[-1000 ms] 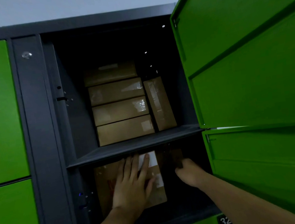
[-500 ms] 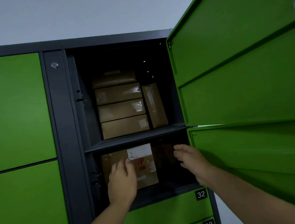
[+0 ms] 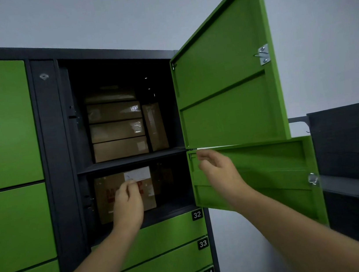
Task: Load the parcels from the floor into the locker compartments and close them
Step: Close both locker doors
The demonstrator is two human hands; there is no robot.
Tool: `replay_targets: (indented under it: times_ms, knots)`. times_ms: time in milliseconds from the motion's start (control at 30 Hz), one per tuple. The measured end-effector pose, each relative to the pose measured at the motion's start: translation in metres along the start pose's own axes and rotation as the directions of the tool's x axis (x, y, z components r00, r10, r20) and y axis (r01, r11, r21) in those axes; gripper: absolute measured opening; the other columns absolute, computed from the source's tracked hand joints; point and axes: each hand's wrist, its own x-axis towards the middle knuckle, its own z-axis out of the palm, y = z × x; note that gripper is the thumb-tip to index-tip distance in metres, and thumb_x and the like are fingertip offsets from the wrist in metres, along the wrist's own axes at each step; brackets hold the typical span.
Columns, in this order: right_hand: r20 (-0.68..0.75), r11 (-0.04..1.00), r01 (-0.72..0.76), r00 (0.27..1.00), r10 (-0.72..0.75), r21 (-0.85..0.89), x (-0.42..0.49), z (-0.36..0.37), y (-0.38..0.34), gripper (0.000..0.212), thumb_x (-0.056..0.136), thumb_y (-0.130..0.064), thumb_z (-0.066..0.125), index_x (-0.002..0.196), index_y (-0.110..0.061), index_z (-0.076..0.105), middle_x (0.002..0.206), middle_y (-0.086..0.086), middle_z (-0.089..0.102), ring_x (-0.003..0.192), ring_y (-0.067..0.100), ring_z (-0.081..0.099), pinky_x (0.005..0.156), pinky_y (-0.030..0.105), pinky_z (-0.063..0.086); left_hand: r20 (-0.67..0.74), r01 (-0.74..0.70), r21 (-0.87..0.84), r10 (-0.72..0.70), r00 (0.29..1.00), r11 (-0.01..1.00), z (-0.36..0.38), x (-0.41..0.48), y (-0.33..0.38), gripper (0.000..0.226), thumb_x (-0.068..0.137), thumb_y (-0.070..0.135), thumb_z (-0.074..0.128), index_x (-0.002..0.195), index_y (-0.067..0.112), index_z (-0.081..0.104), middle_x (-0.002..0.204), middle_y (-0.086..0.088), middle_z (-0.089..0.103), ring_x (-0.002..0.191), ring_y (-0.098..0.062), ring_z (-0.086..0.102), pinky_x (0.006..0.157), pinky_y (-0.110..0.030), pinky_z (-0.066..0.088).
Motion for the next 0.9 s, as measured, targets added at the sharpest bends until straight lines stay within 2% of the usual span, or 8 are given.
replay_targets:
  times_ms: [167, 267, 367, 500, 567, 667, 800, 900]
  knots:
    - [-0.008, 1.0, -0.022, 1.0, 0.022, -0.005, -0.017, -0.028, -0.023, 0.04, 0.103, -0.012, 0.049, 0.142, -0.016, 0.056, 0.133, -0.002, 0.061, 0.124, 0.014, 0.057, 0.095, 0.024, 0.04, 0.06, 0.185, -0.2, -0.176, 0.982, 0.962, 0.024, -0.013, 0.034, 0.032, 0.108, 0.044, 0.035, 0.119, 0.028, 0.061, 0.112, 0.0, 0.063, 0.116, -0.028, 0.058, 0.103, -0.042, 0.044]
    - [-0.034, 0.999, 0.042, 0.999, -0.042, 0.009, -0.026, -0.047, -0.041, 0.041, 0.102, -0.012, 0.05, 0.142, -0.018, 0.057, 0.133, -0.005, 0.063, 0.123, 0.012, 0.059, 0.103, 0.028, 0.045, 0.099, 0.184, -0.274, -0.162, 0.982, 0.944, 0.033, -0.017, 0.06, 0.031, 0.109, 0.046, 0.036, 0.122, 0.031, 0.06, 0.105, 0.012, 0.061, 0.117, -0.023, 0.058, 0.11, -0.044, 0.043]
    - [-0.055, 0.981, 0.19, 0.981, -0.188, 0.033, -0.031, -0.07, -0.07, 0.041, 0.102, -0.01, 0.051, 0.14, -0.02, 0.058, 0.131, -0.008, 0.064, 0.122, 0.003, 0.059, 0.108, 0.027, 0.046, 0.109, 0.125, -0.338, -0.093, 0.99, 0.933, 0.048, -0.02, 0.094, 0.027, 0.108, 0.045, 0.04, 0.121, 0.029, 0.058, 0.107, 0.012, 0.063, 0.119, -0.024, 0.06, 0.114, -0.052, 0.042]
    - [-0.187, 0.896, 0.444, 0.88, -0.437, -0.006, -0.032, -0.107, -0.11, 0.044, 0.098, -0.005, 0.05, 0.139, -0.017, 0.06, 0.131, -0.007, 0.065, 0.116, -0.001, 0.06, 0.097, 0.015, 0.049, 0.12, 0.019, -0.434, 0.037, 0.992, 0.901, 0.077, -0.026, 0.151, 0.028, 0.104, 0.047, 0.045, 0.121, 0.03, 0.06, 0.12, 0.005, 0.066, 0.122, -0.023, 0.06, 0.114, -0.053, 0.044]
    - [-0.281, 0.839, 0.541, 0.797, -0.534, -0.06, -0.026, -0.127, -0.122, 0.045, 0.092, -0.01, 0.049, 0.134, -0.021, 0.063, 0.13, -0.009, 0.065, 0.107, -0.001, 0.06, 0.085, 0.018, 0.05, 0.13, -0.018, -0.483, 0.091, 0.987, 0.876, 0.092, -0.032, 0.18, 0.033, 0.102, 0.049, 0.047, 0.124, 0.029, 0.061, 0.125, 0.006, 0.066, 0.124, -0.021, 0.06, 0.114, -0.052, 0.044]
    - [-0.404, 0.817, 0.553, 0.718, -0.566, -0.162, -0.01, -0.154, -0.125, 0.05, 0.089, -0.012, 0.046, 0.136, -0.024, 0.061, 0.133, -0.012, 0.058, 0.124, 0.001, 0.053, 0.098, 0.012, 0.041, 0.149, -0.011, -0.529, 0.106, 0.983, 0.849, 0.115, -0.045, 0.215, 0.053, 0.093, 0.056, 0.047, 0.135, 0.027, 0.062, 0.136, 0.006, 0.064, 0.13, -0.019, 0.058, 0.115, -0.052, 0.043]
    - [-0.385, 0.939, 0.342, 0.863, -0.327, -0.03, 0.008, -0.174, -0.113, 0.053, 0.101, -0.015, 0.044, 0.153, -0.024, 0.044, 0.147, -0.01, 0.051, 0.124, 0.001, 0.051, 0.104, 0.021, 0.037, 0.164, 0.014, -0.543, 0.089, 0.982, 0.839, 0.143, -0.064, 0.248, 0.045, 0.106, 0.042, 0.04, 0.144, 0.024, 0.056, 0.144, 0.003, 0.058, 0.134, -0.018, 0.052, 0.118, -0.049, 0.039]
    - [-0.304, 0.968, 0.251, 0.922, -0.24, -0.003, 0.015, -0.175, -0.1, 0.056, 0.096, -0.027, 0.045, 0.151, -0.022, 0.047, 0.147, -0.006, 0.056, 0.121, 0.004, 0.058, 0.111, 0.032, 0.043, 0.179, 0.03, -0.543, 0.08, 0.98, 0.839, 0.159, -0.074, 0.264, 0.046, 0.108, 0.042, 0.04, 0.149, 0.025, 0.051, 0.149, 0.004, 0.054, 0.137, -0.018, 0.049, 0.12, -0.044, 0.036]
